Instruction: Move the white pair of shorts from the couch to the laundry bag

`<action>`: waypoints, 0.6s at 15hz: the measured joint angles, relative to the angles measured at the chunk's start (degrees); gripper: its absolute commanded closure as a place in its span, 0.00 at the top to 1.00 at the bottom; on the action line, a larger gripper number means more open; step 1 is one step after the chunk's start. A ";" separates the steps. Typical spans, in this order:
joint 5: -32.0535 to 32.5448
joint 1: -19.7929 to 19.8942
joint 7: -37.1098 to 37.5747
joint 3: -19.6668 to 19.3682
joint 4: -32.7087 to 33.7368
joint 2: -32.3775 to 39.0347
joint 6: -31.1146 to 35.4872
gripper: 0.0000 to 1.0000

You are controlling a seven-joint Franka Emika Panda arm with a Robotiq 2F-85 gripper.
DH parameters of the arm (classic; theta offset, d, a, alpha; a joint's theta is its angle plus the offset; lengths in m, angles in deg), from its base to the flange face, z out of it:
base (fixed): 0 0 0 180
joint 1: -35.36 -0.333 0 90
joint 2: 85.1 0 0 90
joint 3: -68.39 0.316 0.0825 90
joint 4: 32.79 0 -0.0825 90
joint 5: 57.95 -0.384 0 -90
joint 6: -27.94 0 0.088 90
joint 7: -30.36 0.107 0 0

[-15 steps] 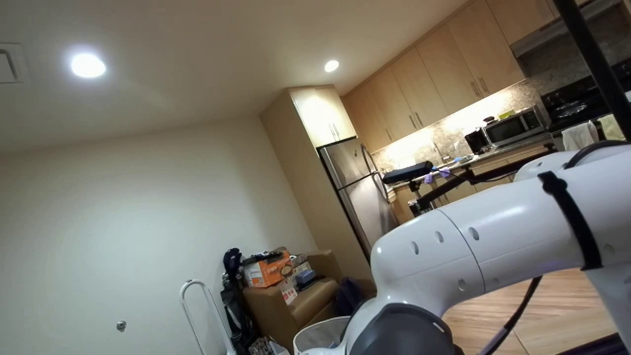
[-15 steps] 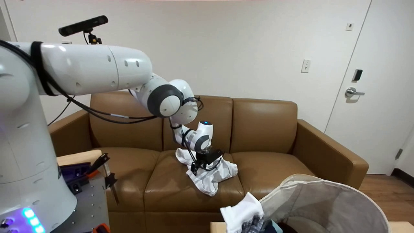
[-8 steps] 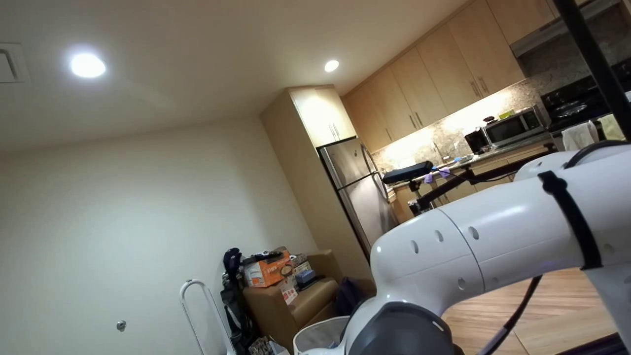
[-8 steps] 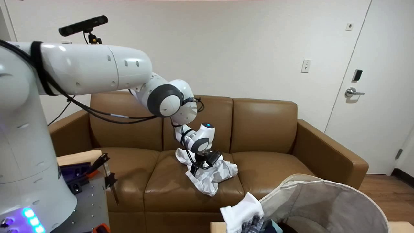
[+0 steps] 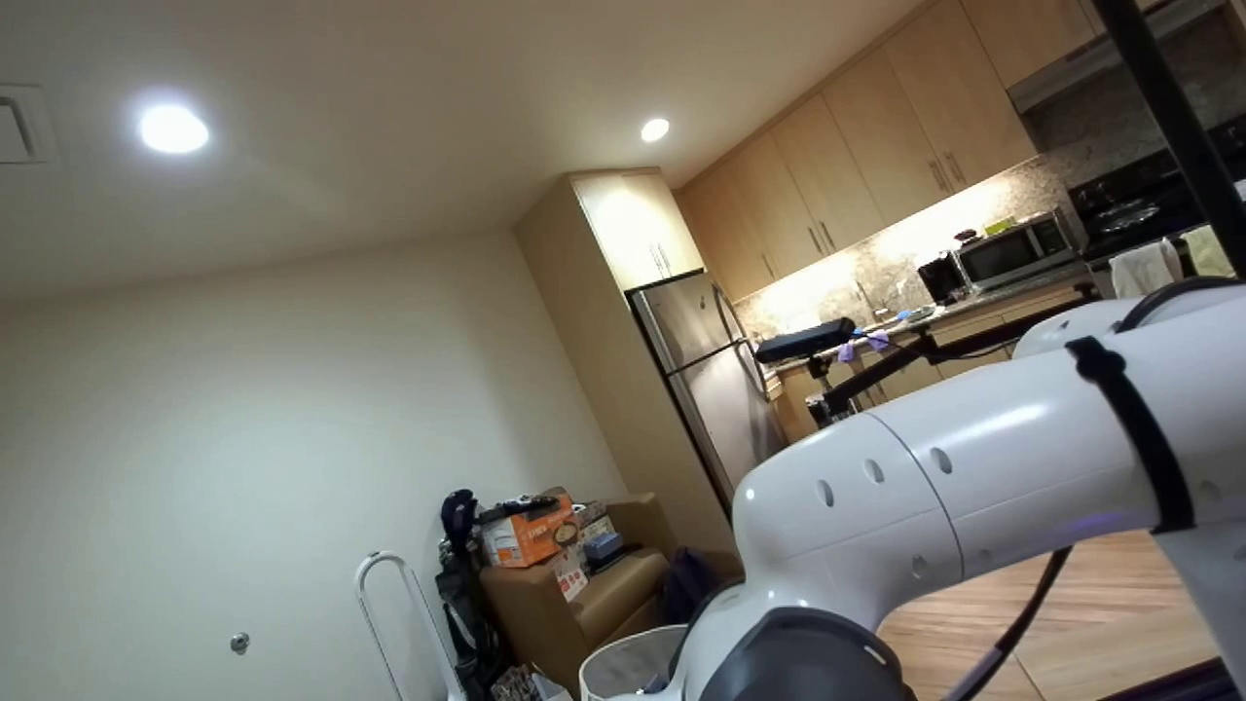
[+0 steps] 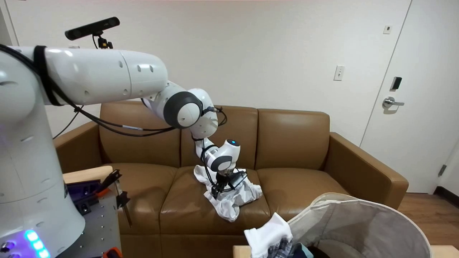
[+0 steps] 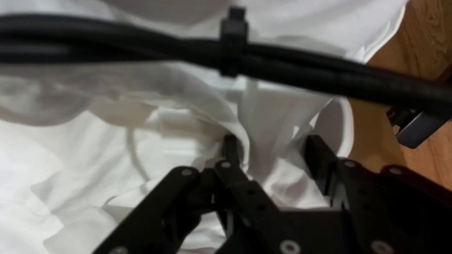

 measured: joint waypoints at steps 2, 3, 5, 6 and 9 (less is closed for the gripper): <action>-3.65 0.11 0.00 -0.30 -0.19 0.00 -0.48 0.09; -5.32 0.12 0.02 -0.55 -0.22 -0.01 -0.54 0.07; -8.84 0.12 0.11 -1.04 -0.28 -0.01 -0.66 0.04; -10.52 0.12 0.21 -1.22 -0.28 -0.02 -0.83 0.03; -11.27 0.21 2.55 -2.18 0.16 -0.36 -2.87 0.07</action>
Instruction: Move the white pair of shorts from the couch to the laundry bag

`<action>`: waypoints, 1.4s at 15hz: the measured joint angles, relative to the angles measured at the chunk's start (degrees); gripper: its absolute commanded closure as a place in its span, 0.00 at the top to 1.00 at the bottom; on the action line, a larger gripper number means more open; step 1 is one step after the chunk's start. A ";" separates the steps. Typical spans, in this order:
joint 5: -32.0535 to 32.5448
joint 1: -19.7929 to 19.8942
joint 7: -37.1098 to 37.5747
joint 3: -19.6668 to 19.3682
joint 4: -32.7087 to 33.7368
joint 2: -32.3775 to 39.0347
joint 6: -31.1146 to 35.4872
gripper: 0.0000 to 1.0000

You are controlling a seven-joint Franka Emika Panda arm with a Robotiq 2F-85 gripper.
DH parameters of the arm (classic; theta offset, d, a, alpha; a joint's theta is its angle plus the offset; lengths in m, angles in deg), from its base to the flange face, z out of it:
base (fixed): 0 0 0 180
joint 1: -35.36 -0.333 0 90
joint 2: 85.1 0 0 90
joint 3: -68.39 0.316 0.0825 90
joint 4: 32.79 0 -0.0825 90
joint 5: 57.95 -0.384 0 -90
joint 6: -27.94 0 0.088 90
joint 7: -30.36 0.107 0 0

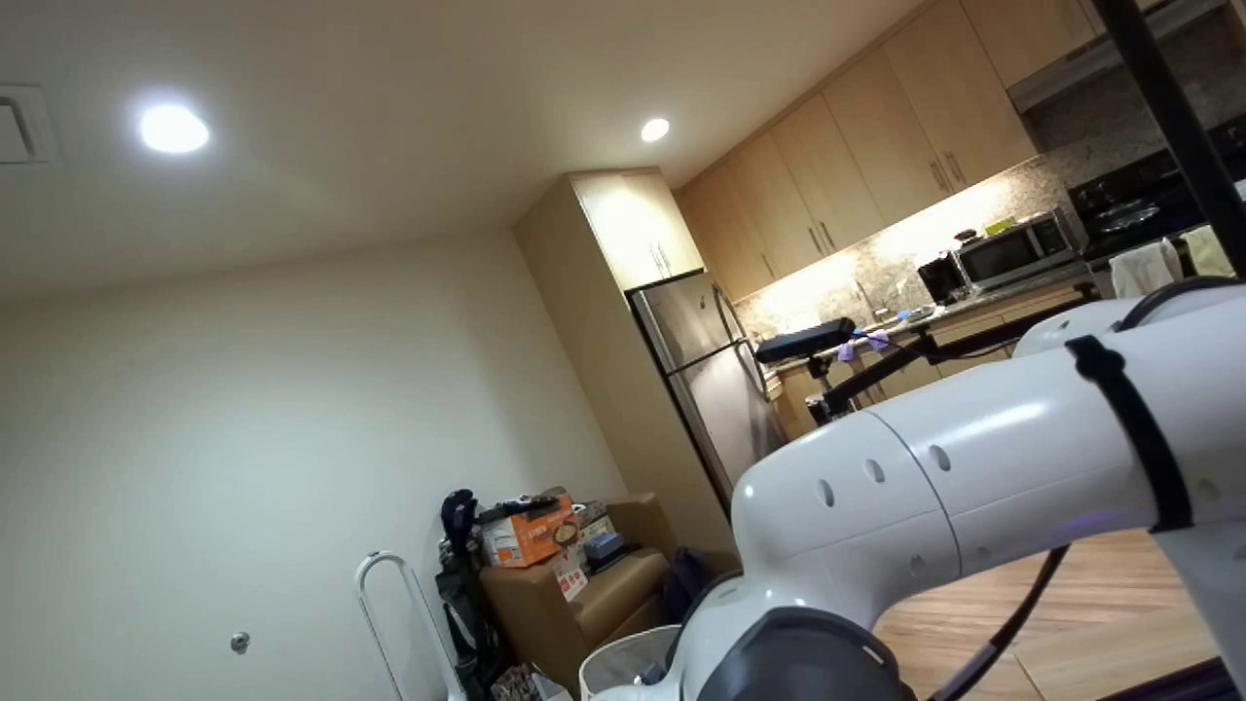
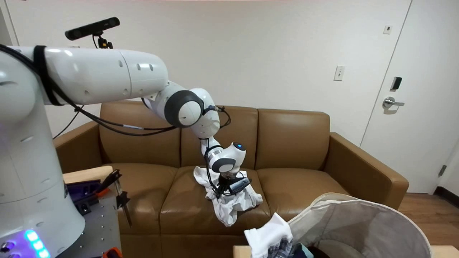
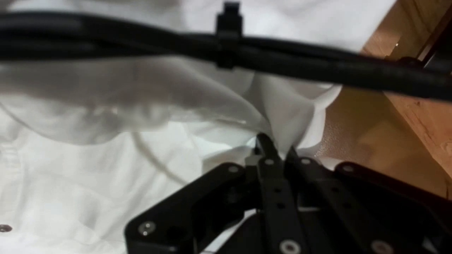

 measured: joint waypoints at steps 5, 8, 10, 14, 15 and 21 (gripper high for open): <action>7.59 2.18 10.24 -0.21 6.41 -1.18 -3.69 0.07; 7.57 1.51 13.32 -2.54 8.54 -4.19 -3.94 0.07; 7.57 1.51 13.32 -2.52 8.37 -3.98 -4.19 0.07; 7.57 1.43 13.32 -2.52 8.32 -2.78 -3.95 0.07; 8.52 1.67 13.39 -2.13 8.33 -2.77 -3.98 0.07; 10.21 3.66 14.91 -0.66 7.59 -3.66 -2.48 0.07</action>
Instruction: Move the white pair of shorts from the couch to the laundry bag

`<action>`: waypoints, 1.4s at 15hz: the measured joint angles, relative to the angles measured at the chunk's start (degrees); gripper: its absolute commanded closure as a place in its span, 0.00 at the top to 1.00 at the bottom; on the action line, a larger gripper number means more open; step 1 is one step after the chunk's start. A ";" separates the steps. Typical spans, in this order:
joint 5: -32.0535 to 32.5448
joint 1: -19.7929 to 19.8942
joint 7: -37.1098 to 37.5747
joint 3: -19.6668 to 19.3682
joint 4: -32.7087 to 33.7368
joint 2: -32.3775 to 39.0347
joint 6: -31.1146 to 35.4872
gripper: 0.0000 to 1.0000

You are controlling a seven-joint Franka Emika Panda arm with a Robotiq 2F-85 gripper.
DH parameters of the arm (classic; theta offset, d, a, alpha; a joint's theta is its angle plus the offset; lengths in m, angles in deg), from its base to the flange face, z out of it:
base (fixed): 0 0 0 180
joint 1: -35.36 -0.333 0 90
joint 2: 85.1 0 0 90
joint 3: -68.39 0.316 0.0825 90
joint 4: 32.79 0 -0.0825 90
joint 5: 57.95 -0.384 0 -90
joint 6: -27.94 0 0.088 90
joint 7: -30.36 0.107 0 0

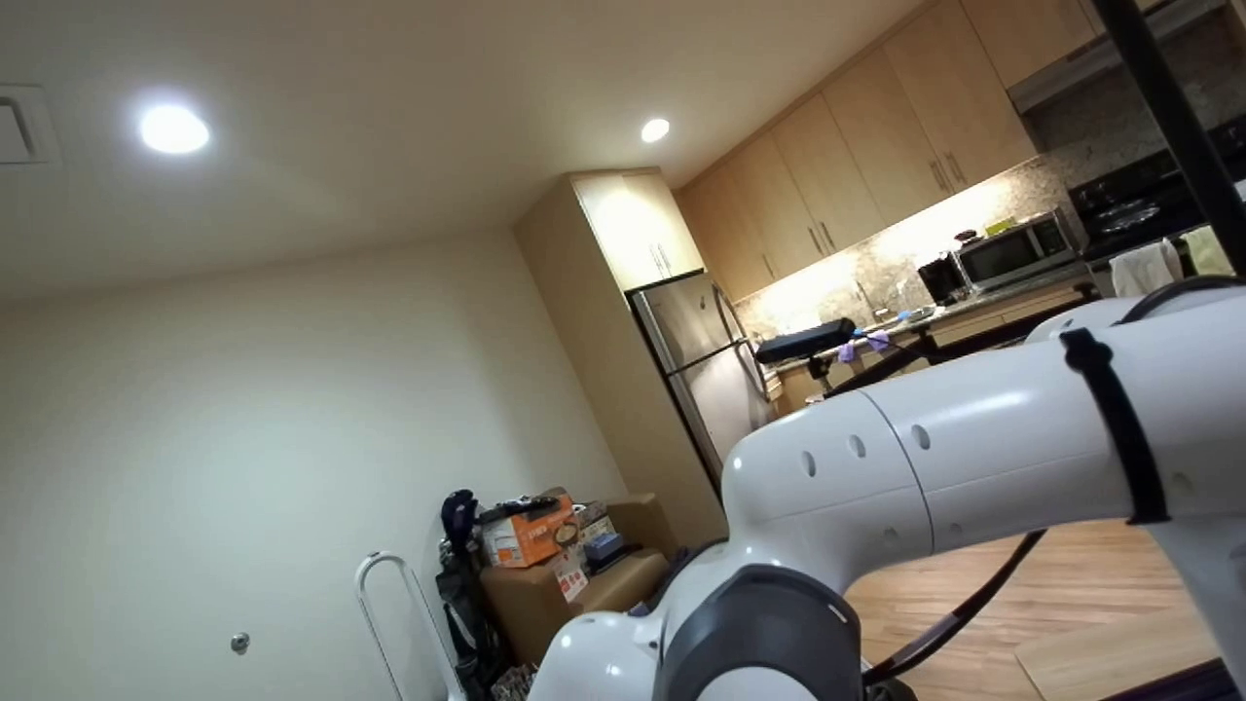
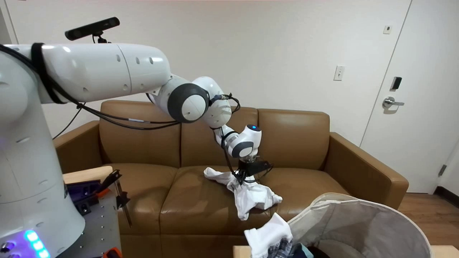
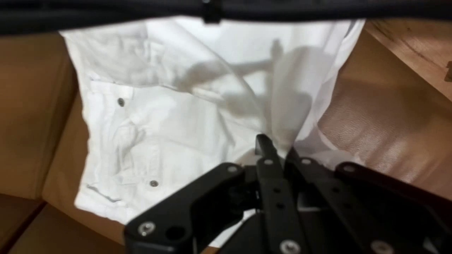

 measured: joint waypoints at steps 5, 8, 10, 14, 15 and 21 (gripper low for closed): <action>0.78 -5.17 8.96 -11.74 -4.73 -10.49 4.99 0.06; 1.03 -10.91 16.33 -20.77 -10.04 -17.50 8.21 0.06; 6.96 -12.92 22.73 -22.99 -13.32 -21.50 8.94 0.07; 9.79 -10.10 23.34 -19.20 -13.13 -20.65 8.78 0.06; 9.80 -9.91 23.34 -19.07 -13.10 -20.46 8.80 0.06; 21.57 -8.02 33.00 -16.75 -14.12 -22.56 10.52 0.06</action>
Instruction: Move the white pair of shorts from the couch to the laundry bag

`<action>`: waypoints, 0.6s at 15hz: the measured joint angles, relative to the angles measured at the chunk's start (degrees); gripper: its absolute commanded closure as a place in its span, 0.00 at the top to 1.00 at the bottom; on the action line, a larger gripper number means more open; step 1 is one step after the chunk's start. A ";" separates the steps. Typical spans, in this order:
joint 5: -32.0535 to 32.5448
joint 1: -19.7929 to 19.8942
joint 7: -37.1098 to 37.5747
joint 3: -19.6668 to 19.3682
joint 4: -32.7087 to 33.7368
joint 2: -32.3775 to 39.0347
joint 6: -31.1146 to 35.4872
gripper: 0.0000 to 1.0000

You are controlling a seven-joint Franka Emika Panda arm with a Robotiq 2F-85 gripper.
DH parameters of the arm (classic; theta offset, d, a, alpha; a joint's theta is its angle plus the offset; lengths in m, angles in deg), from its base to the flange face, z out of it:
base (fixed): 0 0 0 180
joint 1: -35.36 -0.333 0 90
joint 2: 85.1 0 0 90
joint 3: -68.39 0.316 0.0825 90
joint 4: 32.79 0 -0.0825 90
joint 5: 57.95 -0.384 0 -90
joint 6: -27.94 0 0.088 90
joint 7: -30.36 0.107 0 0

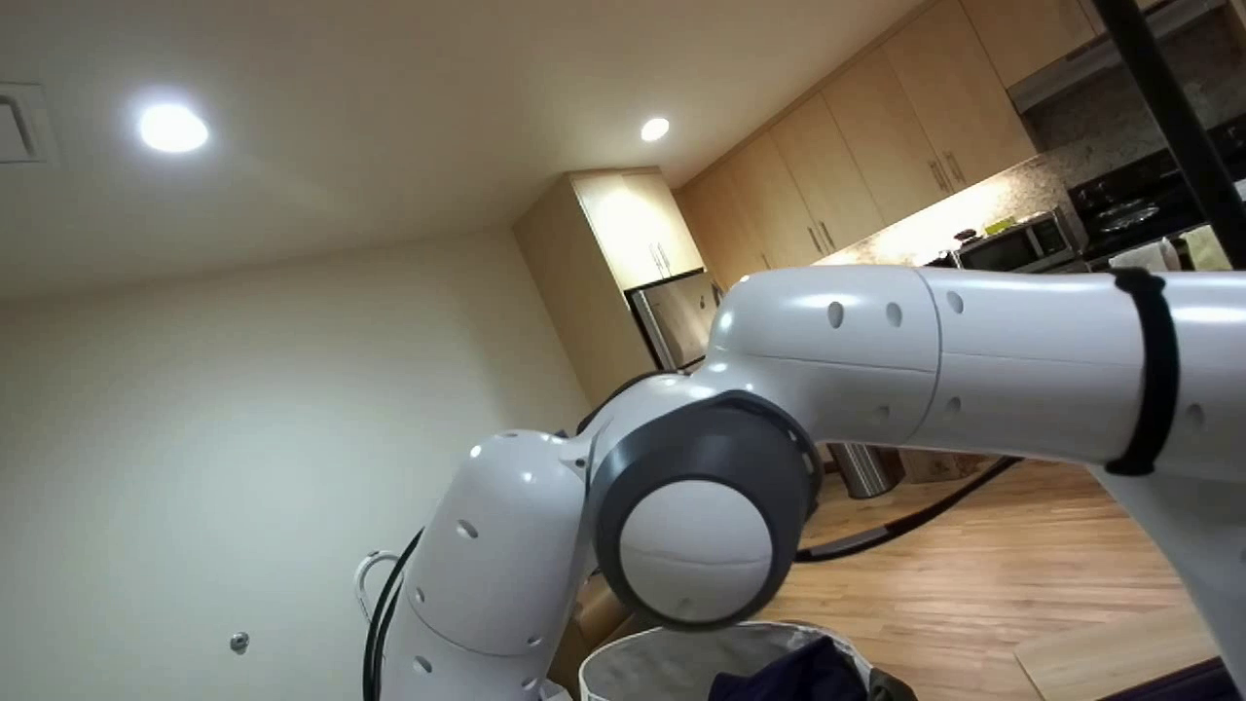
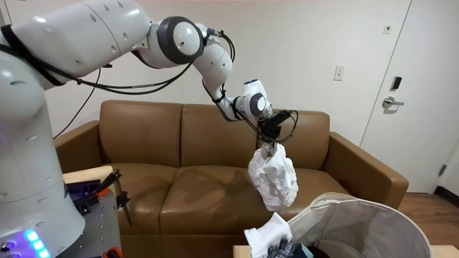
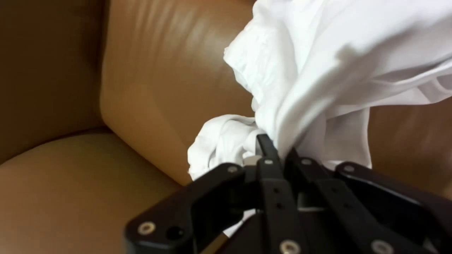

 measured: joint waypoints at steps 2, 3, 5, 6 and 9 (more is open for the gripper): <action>4.30 -2.93 7.76 -4.09 -3.93 -4.02 2.92 0.06; 5.48 -6.13 11.86 -8.38 -6.47 -6.13 4.31 0.06; 8.00 -13.61 20.29 -17.58 -11.23 -9.87 4.68 0.06; 9.36 -17.66 24.57 -22.26 -13.64 -11.54 4.38 0.06; 13.13 -30.58 37.37 -35.78 -21.73 -15.64 1.82 0.06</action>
